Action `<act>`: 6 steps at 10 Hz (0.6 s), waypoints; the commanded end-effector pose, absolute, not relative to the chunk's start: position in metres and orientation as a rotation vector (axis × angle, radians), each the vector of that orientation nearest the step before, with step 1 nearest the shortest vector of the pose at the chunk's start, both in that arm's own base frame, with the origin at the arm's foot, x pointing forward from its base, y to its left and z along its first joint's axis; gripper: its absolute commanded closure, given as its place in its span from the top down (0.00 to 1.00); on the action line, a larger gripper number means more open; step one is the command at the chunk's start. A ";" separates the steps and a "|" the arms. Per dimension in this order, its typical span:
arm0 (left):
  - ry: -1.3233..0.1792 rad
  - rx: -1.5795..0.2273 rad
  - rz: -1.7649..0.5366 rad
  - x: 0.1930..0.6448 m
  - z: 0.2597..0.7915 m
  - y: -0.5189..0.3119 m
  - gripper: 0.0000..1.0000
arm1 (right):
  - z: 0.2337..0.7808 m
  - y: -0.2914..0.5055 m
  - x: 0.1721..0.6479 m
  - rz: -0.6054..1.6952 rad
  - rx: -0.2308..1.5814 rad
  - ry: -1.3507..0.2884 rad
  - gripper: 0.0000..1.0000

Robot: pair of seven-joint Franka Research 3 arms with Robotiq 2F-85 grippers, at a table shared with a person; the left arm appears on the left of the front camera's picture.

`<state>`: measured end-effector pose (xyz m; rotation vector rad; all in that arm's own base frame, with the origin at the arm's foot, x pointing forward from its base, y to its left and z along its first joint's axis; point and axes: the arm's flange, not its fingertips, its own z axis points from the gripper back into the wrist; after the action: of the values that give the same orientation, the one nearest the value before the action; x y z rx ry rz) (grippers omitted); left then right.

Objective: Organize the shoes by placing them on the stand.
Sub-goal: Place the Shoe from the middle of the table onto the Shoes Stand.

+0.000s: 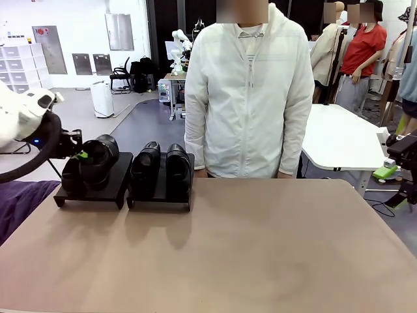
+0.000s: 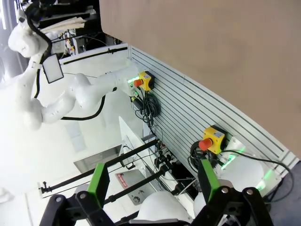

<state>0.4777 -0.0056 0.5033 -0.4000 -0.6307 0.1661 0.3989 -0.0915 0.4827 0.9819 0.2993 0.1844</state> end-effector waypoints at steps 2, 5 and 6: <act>-0.717 -0.415 0.067 0.519 0.485 -0.003 0.00 | 0.487 -0.092 0.400 0.174 0.965 0.309 1.00; -0.692 -0.392 0.114 0.508 0.490 -0.013 0.00 | 0.487 -0.092 0.400 0.174 0.965 0.309 1.00; -0.692 -0.392 0.114 0.508 0.490 -0.013 0.00 | 0.487 -0.092 0.400 0.174 0.965 0.309 1.00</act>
<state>0.5153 -0.0137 0.4800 -0.3872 -0.6773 0.1109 0.3990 -0.0914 0.4827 0.9818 0.2994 0.1845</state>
